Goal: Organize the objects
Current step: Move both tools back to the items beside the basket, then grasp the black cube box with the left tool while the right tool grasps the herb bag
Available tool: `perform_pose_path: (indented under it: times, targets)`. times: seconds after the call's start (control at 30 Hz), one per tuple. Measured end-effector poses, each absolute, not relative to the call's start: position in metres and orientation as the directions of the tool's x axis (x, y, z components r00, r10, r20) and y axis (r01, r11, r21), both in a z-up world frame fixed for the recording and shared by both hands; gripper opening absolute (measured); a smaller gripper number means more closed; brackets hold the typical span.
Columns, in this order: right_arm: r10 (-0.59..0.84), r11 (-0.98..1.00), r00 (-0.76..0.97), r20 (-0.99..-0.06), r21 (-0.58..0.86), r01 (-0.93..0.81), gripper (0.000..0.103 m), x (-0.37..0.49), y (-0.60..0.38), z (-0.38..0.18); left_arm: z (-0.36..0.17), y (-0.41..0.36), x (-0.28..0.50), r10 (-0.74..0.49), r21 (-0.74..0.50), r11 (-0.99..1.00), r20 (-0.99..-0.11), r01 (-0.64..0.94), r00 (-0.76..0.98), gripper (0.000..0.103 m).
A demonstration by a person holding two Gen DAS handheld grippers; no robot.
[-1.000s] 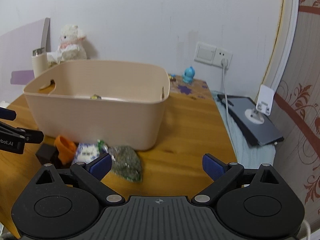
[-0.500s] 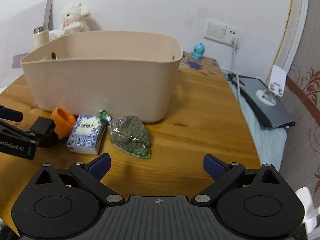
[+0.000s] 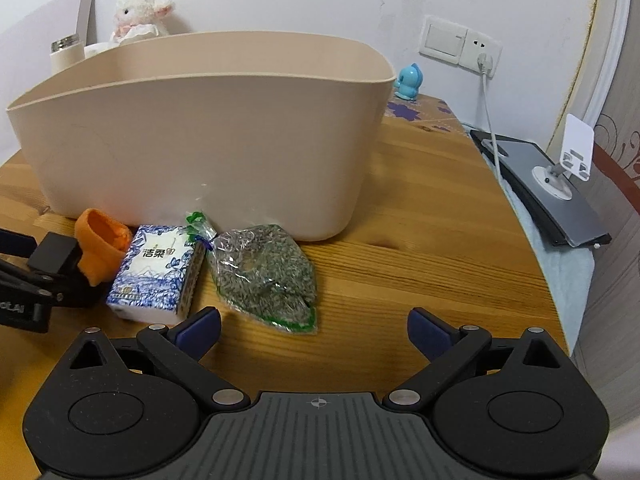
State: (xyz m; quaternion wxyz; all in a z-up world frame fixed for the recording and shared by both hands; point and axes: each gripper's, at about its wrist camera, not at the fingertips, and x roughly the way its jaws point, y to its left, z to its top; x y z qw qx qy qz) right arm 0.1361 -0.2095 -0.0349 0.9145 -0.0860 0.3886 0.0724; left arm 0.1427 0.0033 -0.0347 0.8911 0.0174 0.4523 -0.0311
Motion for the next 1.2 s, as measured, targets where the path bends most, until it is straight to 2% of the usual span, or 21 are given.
perform_pose_path:
  times: [0.1, 0.13, 0.2, 0.23, 0.27, 0.3, 0.47, 0.67, 1.2]
  targets:
    - [0.076, 0.975, 0.707, -0.703, -0.098, -0.201, 0.099, 0.138, -0.206, -0.038, -0.035, 0.002, 0.141, -0.05, 0.014, 0.995, -0.793, 0.101, 0.608, 0.086]
    - [0.084, 0.975, 0.708, -0.701, -0.088, -0.203, 0.098, 0.139, -0.205, -0.038, -0.035, 0.002, 0.14, -0.057, 0.014, 0.994, -0.788, 0.111, 0.614, 0.079]
    - [0.11, 0.975, 0.71, -0.696, -0.065, -0.214, 0.084, 0.138, -0.205, -0.038, -0.033, 0.001, 0.138, -0.069, 0.012, 0.992, -0.782, 0.125, 0.62, 0.066]
    - [0.119, 0.975, 0.711, -0.693, -0.055, -0.217, 0.08, 0.138, -0.205, -0.037, -0.032, 0.001, 0.137, -0.075, 0.009, 0.991, -0.78, 0.13, 0.621, 0.055]
    - [0.123, 0.975, 0.715, -0.689, -0.05, -0.216, 0.067, 0.137, -0.204, -0.036, -0.031, 0.002, 0.137, -0.078, 0.008, 0.991, -0.78, 0.135, 0.621, 0.052]
    - [0.124, 0.975, 0.719, -0.684, -0.051, -0.216, 0.051, 0.138, -0.204, -0.035, -0.031, 0.004, 0.139, -0.084, 0.005, 0.99, -0.783, 0.141, 0.617, 0.052]
    - [0.086, 0.97, 0.742, -0.665, -0.114, -0.215, 0.048, 0.129, -0.195, -0.035, -0.032, 0.008, 0.133, -0.098, 0.003, 0.987, -0.779, 0.16, 0.619, 0.052]
    - [0.087, 0.978, 0.754, -0.651, -0.088, -0.189, 0.048, 0.117, -0.201, -0.023, -0.028, 0.019, 0.127, -0.128, -0.032, 0.986, -0.778, 0.165, 0.615, 0.052]
    - [0.1, 0.982, 0.863, -0.494, -0.093, -0.167, 0.048, 0.071, -0.196, 0.044, 0.031, 0.039, 0.092, -0.145, -0.036, 0.986, -0.674, 0.165, 0.724, 0.052]
